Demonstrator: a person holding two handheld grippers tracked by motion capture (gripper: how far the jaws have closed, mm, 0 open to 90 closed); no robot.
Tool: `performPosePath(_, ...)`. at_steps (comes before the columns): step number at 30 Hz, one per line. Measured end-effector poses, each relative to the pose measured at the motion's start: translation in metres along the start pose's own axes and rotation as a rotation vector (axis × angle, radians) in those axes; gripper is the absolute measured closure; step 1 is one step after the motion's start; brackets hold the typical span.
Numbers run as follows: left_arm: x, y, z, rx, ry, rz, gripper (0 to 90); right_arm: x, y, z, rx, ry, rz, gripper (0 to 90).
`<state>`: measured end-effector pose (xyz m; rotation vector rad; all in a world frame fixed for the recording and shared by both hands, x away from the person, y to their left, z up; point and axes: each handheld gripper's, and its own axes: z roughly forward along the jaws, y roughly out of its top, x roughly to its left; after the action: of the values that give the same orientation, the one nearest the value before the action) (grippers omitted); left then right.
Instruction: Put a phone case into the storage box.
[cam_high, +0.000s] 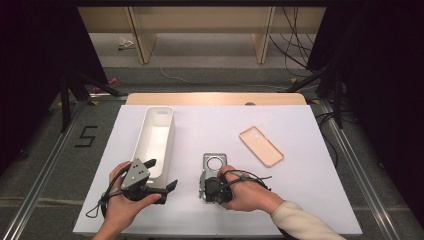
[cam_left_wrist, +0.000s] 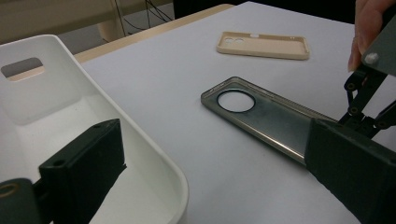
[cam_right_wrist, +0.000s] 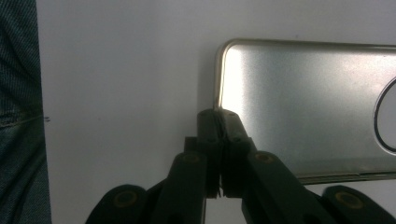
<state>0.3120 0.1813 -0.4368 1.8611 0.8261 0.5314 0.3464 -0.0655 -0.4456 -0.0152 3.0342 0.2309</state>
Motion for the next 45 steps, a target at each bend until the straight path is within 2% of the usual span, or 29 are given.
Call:
performPosePath(6, 0.0, 0.0, -0.001, -0.001, 0.001, -0.001, 4.7, -0.004, -0.007, -0.007, -0.1, -0.02, 0.01, 89.2)
performPosePath(8, 0.0, 0.0, -0.001, -0.002, 0.002, -0.002, 4.8, -0.005, -0.01, -0.009, -0.126, -0.033, 0.01, 89.3)
performPosePath(9, 0.0, 0.0, -0.001, -0.003, 0.001, -0.003, 4.9, -0.005, -0.013, -0.011, -0.161, -0.046, 0.014, 89.2)
performPosePath(11, 0.0, 0.0, -0.001, -0.005, -0.001, -0.004, 4.9, -0.006, -0.015, -0.012, -0.173, -0.052, 0.018, 89.3)
performPosePath(17, 0.0, 0.0, -0.001, -0.007, -0.002, -0.007, 5.5, -0.01, -0.028, -0.02, -0.291, -0.098, 0.041, 89.4)
performPosePath(22, 0.0, 0.002, -0.002, -0.014, -0.012, -0.01, 6.7, -0.013, -0.036, -0.025, -0.359, -0.115, 0.054, 89.4)
performPosePath(25, 0.0, 0.003, -0.002, -0.021, -0.025, -0.026, 7.3, -0.015, -0.042, -0.026, -0.404, -0.114, 0.075, 89.4)
performPosePath(32, 0.002, 0.02, -0.001, -0.038, -0.051, -0.056, 8.7, -0.014, -0.047, -0.025, -0.445, -0.135, 0.079, 89.4)
performPosePath(36, 0.004, 0.037, 0.002, -0.029, -0.04, -0.036, 7.1, -0.012, -0.047, -0.027, -0.46, -0.143, 0.076, 89.5)
performPosePath(40, 0.006, 0.056, 0.014, 0.008, -0.033, -0.034, 5.2, -0.008, -0.045, -0.029, -0.464, -0.148, 0.07, 89.4)
performPosePath(45, 0.007, 0.074, 0.036, 0.055, -0.026, -0.009, 5.9, -0.006, -0.044, -0.029, -0.466, -0.16, 0.058, 89.4)
